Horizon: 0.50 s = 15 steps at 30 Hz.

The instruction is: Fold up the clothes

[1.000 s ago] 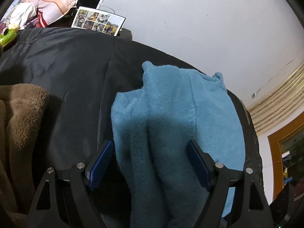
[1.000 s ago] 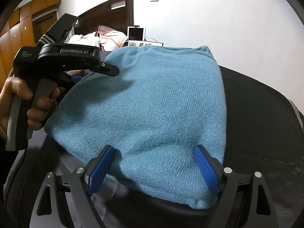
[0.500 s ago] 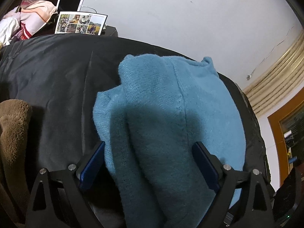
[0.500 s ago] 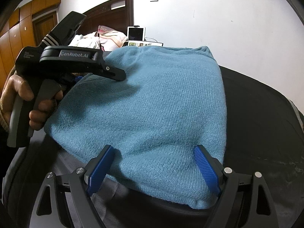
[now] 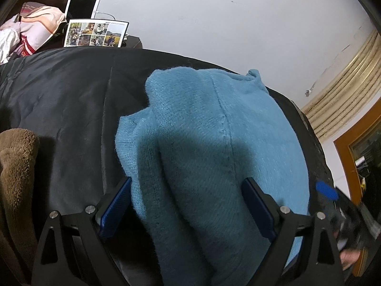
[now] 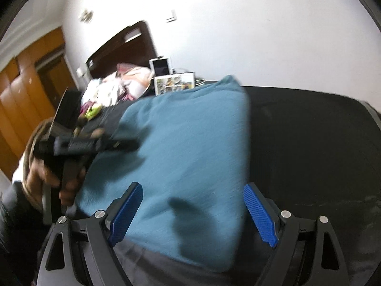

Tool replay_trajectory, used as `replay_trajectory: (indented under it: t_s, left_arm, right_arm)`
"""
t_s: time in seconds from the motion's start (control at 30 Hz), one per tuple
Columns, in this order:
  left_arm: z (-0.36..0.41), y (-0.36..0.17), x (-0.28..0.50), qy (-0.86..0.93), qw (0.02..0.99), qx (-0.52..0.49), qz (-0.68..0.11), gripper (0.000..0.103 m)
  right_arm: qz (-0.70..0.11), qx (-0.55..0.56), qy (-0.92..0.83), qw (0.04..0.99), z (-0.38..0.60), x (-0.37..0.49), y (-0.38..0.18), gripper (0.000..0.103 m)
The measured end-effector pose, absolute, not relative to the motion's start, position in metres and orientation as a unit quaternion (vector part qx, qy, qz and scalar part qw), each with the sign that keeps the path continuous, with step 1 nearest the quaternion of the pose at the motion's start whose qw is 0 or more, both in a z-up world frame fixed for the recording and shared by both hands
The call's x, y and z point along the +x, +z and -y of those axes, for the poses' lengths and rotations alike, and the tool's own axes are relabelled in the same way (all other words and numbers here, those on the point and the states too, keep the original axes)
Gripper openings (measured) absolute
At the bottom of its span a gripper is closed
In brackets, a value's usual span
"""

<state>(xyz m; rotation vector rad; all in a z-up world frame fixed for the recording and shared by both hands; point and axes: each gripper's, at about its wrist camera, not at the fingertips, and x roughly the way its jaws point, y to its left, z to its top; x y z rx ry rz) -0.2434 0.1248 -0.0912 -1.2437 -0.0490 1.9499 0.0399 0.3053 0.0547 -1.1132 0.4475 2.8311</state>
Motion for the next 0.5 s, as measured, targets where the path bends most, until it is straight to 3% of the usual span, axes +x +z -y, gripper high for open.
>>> replay_trajectory:
  t_s: [0.5]
  left_arm:
    - [-0.117,-0.092,-0.241,0.767,0.423,-0.482,0.027,0.093]
  right_arm:
    - [-0.265,-0.406,0.874,-0.038,-0.374,-0.026,0.024,0.088]
